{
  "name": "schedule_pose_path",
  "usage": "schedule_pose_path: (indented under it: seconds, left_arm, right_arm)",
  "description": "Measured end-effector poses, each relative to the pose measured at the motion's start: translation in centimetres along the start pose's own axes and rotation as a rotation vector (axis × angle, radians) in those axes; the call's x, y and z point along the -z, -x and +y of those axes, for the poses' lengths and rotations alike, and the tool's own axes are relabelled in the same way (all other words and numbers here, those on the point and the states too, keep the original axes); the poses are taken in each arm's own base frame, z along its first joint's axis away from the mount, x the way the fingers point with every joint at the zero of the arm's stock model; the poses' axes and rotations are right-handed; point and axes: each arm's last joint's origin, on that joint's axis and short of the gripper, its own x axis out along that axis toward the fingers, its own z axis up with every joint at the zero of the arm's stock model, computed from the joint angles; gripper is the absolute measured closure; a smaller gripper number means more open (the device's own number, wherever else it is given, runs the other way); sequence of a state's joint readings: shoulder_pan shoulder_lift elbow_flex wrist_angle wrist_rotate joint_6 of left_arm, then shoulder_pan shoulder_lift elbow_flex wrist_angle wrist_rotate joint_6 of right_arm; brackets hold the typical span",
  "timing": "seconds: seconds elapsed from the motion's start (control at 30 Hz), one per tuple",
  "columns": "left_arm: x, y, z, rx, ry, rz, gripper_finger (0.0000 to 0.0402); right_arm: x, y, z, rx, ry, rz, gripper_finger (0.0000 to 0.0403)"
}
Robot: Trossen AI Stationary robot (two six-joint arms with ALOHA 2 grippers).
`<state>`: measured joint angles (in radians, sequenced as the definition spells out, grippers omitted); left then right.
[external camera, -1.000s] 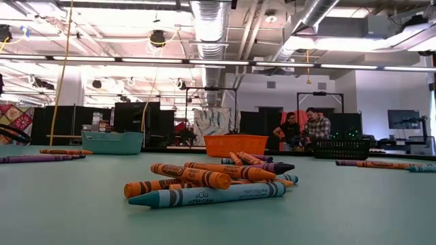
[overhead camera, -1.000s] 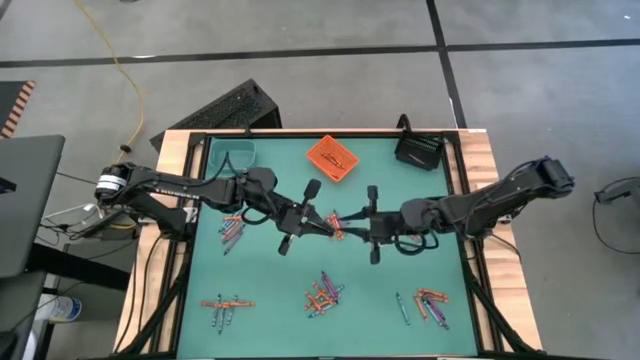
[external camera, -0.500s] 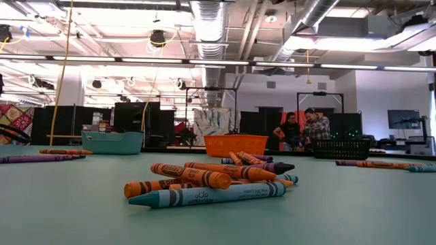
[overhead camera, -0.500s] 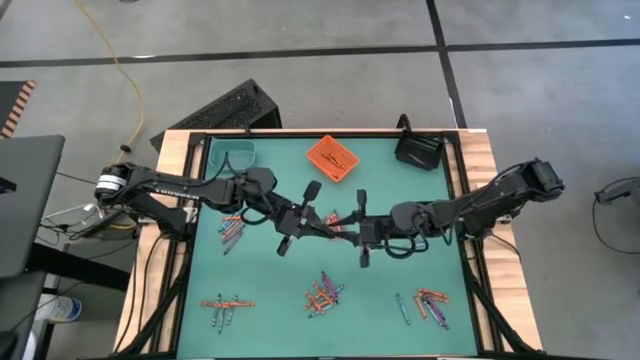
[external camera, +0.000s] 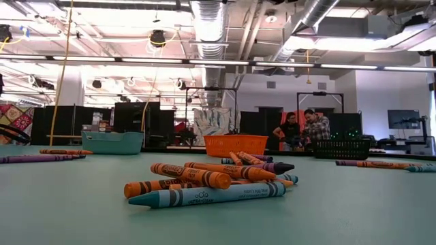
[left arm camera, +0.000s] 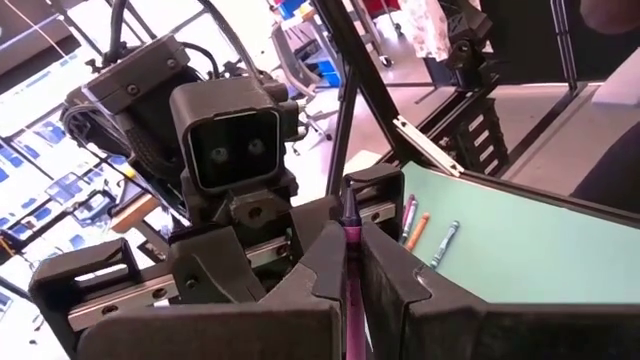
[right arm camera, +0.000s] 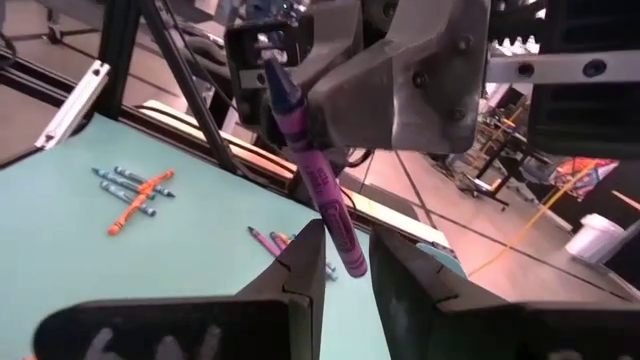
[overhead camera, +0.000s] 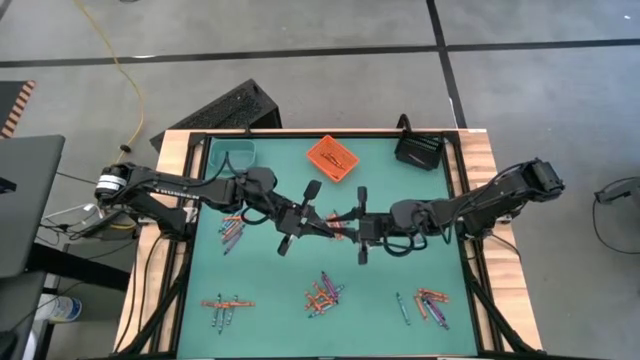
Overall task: Sort crayons
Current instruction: Put the violet crayon into the black bin
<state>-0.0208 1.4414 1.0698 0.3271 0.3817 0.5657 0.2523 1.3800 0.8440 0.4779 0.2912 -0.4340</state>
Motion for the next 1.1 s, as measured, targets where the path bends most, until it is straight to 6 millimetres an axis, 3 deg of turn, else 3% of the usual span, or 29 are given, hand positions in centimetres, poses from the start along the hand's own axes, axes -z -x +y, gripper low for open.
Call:
schedule_pose_path:
  seconds: [0.4,0.67,0.83,0.93,1.1]
  left_arm:
    - [-0.2,0.0,0.1,-0.006,-0.004,-0.035,0.0401]
    - [0.2,0.0,-0.1,-0.011,0.013,-0.004,0.0401]
    - [0.8,0.1,-0.1,-0.032,0.047,0.069,0.0399]
    - [1.4,0.3,-0.1,-0.075,0.075,0.161,0.0374]
    - [2.7,0.5,-0.4,-0.169,0.153,0.353,0.0288]
  right_arm:
    - [0.1,-1.0,0.3,0.026,0.022,-0.067,0.0313]
    - [0.5,-1.1,0.3,0.061,0.041,-0.014,0.0389]
    - [0.7,-0.9,0.1,0.113,0.047,0.049,0.0397]
    - [1.3,-0.5,-0.2,0.168,0.067,0.15,0.0399]
    - [3.2,-0.1,-1.9,0.235,0.059,0.42,0.04]
